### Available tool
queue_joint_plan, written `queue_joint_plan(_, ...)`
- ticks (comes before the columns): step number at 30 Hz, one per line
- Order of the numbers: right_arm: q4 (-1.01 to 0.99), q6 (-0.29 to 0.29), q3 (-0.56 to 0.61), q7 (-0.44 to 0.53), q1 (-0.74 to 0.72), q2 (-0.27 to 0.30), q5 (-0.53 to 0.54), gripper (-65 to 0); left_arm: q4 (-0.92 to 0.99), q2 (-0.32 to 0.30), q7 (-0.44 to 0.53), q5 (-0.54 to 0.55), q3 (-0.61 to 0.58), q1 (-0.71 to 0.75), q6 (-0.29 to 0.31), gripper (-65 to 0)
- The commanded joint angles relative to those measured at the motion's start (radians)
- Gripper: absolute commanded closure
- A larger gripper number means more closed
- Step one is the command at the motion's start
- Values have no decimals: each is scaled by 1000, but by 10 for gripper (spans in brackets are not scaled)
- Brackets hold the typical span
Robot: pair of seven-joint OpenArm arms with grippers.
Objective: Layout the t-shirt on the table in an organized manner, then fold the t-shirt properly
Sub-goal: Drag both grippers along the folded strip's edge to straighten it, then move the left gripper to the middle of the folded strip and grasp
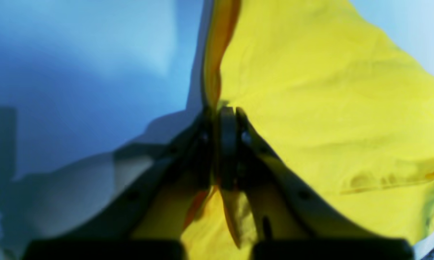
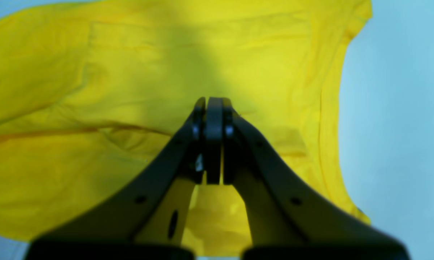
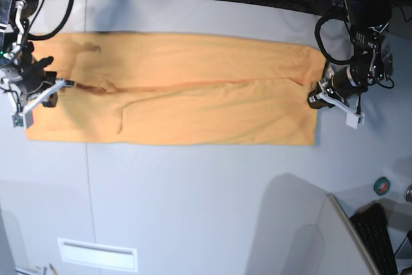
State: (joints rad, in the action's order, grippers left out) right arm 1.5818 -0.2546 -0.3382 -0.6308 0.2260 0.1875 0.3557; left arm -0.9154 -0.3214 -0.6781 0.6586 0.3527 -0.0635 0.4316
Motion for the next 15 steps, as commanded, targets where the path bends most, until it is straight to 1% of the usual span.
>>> queue_joint_plan(1, 18, -2, -5, 22, -6, 14, 6, 0, -1, -22, 13, -27, 3, 1, -20, 0)
queue_joint_plan(4, 18, -2, -5, 22, -6, 14, 6, 0, 0, -54, 73, -27, -8, -3, -20, 0)
queue_joint_plan(7, 18, -2, -5, 22, -1, 14, 6, 0, -4, -92, 94, -27, -8, -9, -20, 0)
queue_joint_plan(10, 18, -2, -5, 22, -1, 14, 6, 0, -92, -101, 93, -27, 1, 12, -20, 0)
queue_joint_plan(11, 18, -2, -5, 22, 0, 14, 6, 0, -146, -106, 93, -27, 3, 47, -24, 0)
queue_joint_plan(13, 18, -2, -5, 22, 0, 14, 6, 0, -273, -109, 93, -27, 3, 110, -53, 0)
queue_joint_plan(15, 18, -2, -5, 22, 0, 13, 6, 0, -416, -106, 91, -29, -8, 173, -113, 0)
